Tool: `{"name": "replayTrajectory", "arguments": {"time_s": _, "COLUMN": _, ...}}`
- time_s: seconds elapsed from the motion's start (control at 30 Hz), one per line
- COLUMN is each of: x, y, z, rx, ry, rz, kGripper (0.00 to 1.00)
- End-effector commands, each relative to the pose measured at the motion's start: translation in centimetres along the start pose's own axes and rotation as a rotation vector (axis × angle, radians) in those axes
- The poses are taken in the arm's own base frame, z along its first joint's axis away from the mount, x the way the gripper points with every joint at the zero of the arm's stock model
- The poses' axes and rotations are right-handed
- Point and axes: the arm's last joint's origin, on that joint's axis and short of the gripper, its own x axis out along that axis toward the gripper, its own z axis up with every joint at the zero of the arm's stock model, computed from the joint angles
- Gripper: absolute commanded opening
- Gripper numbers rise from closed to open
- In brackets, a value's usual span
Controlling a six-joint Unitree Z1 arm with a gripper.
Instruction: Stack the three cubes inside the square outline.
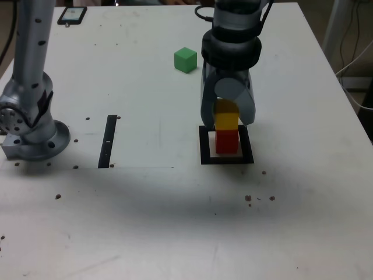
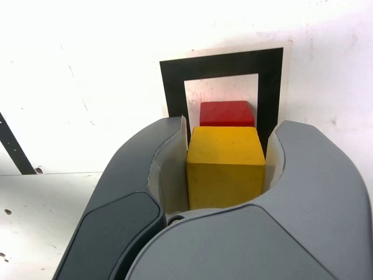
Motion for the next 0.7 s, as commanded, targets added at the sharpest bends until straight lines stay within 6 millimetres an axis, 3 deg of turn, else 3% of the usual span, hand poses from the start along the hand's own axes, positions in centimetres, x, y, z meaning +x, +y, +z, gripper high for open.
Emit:
{"name": "replayTrajectory", "arguments": {"time_s": 0.0, "x": 0.3, "y": 0.1, "z": 0.2, "rx": -0.002, "ry": 0.007, "rz": -0.009, "kGripper": 0.07}}
{"name": "replayTrajectory", "arguments": {"time_s": 0.3, "x": 1.0, "y": 0.1, "z": 0.3, "rx": -0.006, "ry": 0.032, "rz": -0.028, "kGripper": 0.17}}
{"name": "replayTrajectory", "arguments": {"time_s": 0.53, "x": 1.3, "y": 0.4, "z": 0.4, "rx": -0.016, "ry": 0.046, "rz": -0.031, "kGripper": 0.47}}
{"name": "replayTrajectory", "arguments": {"time_s": 0.67, "x": 1.4, "y": 0.6, "z": 0.4, "rx": -0.02, "ry": 0.049, "rz": -0.032, "kGripper": 0.58}}
